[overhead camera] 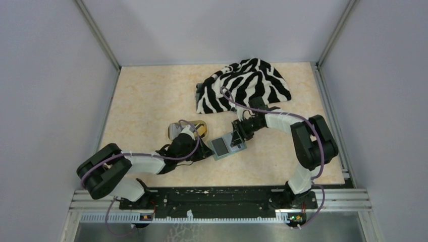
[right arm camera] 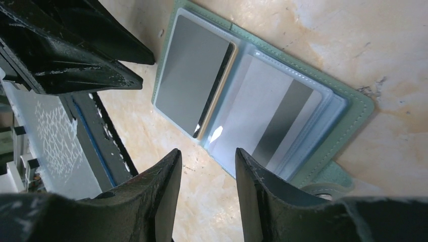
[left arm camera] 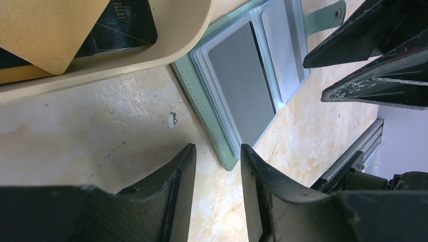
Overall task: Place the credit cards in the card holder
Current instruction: Turn over the card slot in the card holder.
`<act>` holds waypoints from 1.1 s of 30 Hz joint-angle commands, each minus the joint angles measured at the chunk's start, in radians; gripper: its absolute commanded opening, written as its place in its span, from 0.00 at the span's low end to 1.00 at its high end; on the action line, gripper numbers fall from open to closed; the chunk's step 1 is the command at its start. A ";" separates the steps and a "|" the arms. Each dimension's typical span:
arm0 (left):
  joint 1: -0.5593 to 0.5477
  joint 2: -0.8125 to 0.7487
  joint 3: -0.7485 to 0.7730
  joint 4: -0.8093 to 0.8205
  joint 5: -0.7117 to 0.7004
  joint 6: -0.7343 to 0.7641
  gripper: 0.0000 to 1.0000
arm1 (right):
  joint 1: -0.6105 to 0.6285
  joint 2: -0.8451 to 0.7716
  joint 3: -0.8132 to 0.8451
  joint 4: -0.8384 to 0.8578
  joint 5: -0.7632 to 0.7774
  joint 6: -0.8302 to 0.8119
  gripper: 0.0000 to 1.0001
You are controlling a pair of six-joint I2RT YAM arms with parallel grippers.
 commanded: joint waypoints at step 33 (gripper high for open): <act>-0.024 0.277 0.413 -0.145 0.084 0.146 0.19 | -0.036 -0.001 0.005 0.042 0.144 0.049 0.43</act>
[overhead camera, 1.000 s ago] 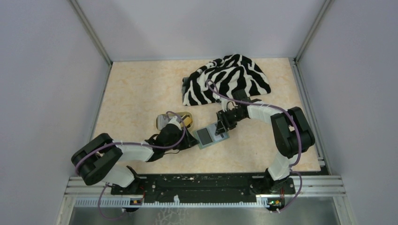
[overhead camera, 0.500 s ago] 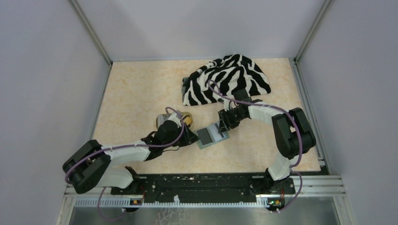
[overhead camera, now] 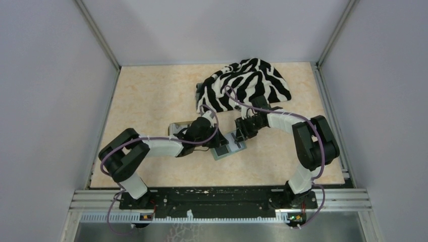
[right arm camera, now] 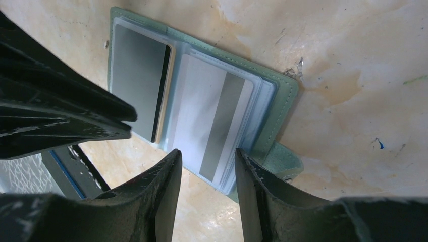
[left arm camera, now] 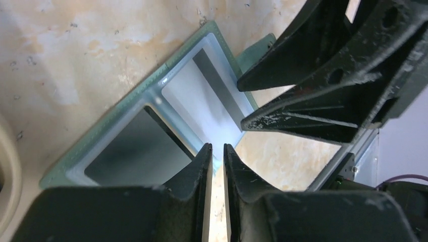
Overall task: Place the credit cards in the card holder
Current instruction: Turn over the card slot in the card holder.
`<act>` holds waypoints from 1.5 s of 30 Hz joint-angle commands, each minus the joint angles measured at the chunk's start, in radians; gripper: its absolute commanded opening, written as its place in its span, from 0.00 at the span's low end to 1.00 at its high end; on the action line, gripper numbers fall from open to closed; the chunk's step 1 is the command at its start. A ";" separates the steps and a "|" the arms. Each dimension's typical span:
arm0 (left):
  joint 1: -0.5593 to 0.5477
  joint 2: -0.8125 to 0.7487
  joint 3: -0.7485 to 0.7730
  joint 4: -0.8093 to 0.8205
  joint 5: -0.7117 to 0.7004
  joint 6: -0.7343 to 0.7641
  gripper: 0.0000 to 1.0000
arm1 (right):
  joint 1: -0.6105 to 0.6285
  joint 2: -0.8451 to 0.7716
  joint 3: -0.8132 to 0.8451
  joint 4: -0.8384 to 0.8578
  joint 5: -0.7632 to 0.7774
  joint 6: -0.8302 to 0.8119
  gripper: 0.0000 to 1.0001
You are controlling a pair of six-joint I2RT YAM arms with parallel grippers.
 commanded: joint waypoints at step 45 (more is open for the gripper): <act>-0.003 -0.021 -0.018 0.014 -0.002 -0.015 0.45 | -0.055 0.040 -0.012 0.083 -0.405 0.138 0.37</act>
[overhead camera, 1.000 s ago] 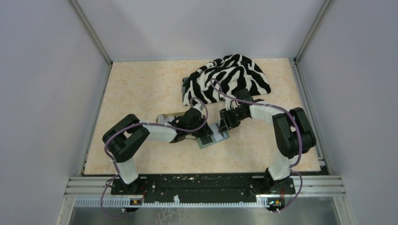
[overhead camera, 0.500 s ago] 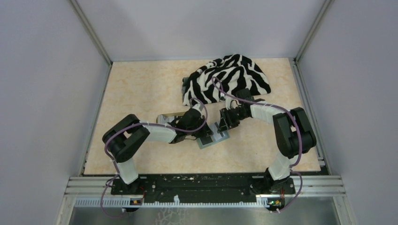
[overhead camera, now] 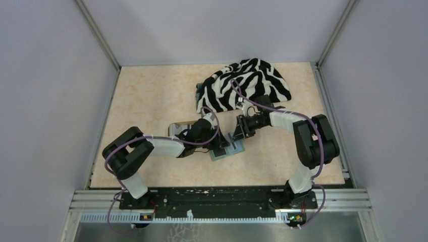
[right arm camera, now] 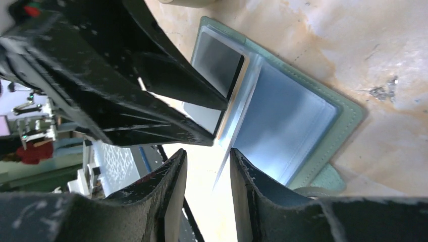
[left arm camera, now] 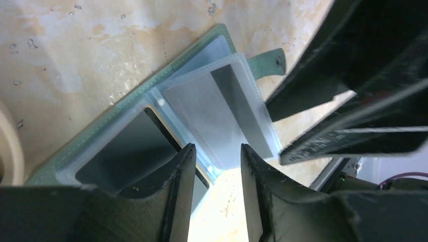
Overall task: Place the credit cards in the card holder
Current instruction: Turn over the card slot in the card holder.
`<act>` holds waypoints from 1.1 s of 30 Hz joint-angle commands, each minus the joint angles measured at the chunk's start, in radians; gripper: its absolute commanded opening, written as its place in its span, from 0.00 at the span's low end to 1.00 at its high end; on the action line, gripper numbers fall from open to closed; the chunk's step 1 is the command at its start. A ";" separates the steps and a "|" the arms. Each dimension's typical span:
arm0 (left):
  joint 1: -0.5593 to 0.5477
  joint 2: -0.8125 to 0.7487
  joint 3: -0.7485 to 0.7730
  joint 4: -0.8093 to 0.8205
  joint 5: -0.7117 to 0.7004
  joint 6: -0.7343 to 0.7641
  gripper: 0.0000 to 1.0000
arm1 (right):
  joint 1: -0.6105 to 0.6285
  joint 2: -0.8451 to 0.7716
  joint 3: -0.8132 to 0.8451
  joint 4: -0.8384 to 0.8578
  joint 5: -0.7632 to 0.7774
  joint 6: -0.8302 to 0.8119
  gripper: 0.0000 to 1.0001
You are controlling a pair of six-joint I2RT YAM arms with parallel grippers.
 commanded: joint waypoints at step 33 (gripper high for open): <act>0.000 -0.799 -0.359 -0.237 -0.343 0.110 0.55 | 0.171 0.028 0.083 -0.027 -0.060 -0.147 0.39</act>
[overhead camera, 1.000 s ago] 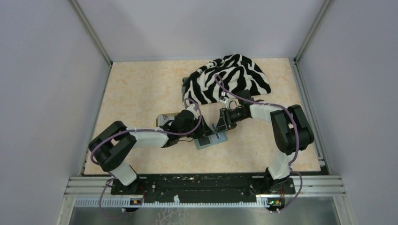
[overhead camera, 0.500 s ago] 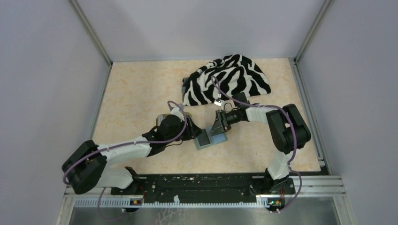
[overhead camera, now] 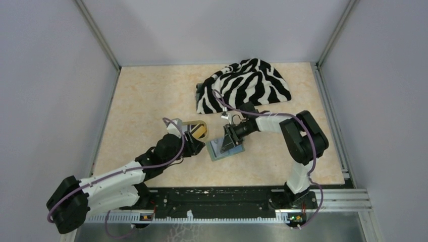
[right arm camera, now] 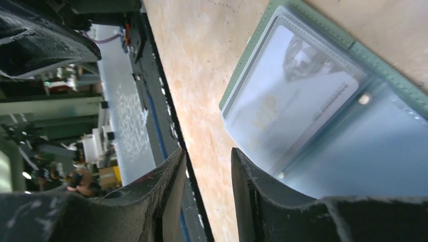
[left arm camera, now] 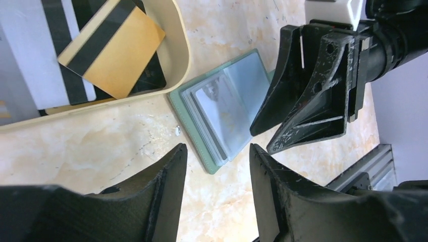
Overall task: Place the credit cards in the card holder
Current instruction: Turn over the card slot in the card holder, then pick up the credit card from the storage box.
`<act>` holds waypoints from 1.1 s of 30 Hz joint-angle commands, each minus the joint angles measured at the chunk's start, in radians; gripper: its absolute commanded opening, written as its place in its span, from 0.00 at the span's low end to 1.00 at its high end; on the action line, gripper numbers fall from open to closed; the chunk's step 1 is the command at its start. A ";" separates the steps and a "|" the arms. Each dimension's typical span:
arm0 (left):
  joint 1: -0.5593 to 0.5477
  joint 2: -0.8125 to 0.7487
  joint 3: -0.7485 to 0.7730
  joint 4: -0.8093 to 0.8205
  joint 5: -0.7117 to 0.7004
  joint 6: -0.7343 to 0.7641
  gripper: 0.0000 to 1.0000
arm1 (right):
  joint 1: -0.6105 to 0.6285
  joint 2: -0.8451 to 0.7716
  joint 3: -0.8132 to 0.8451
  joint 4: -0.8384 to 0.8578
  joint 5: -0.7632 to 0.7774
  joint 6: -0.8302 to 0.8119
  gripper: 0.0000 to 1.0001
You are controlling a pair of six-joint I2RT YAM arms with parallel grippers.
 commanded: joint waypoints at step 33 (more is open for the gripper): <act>0.584 0.126 0.266 -0.324 0.236 0.381 0.65 | -0.059 -0.336 0.181 -0.202 0.122 -0.463 0.43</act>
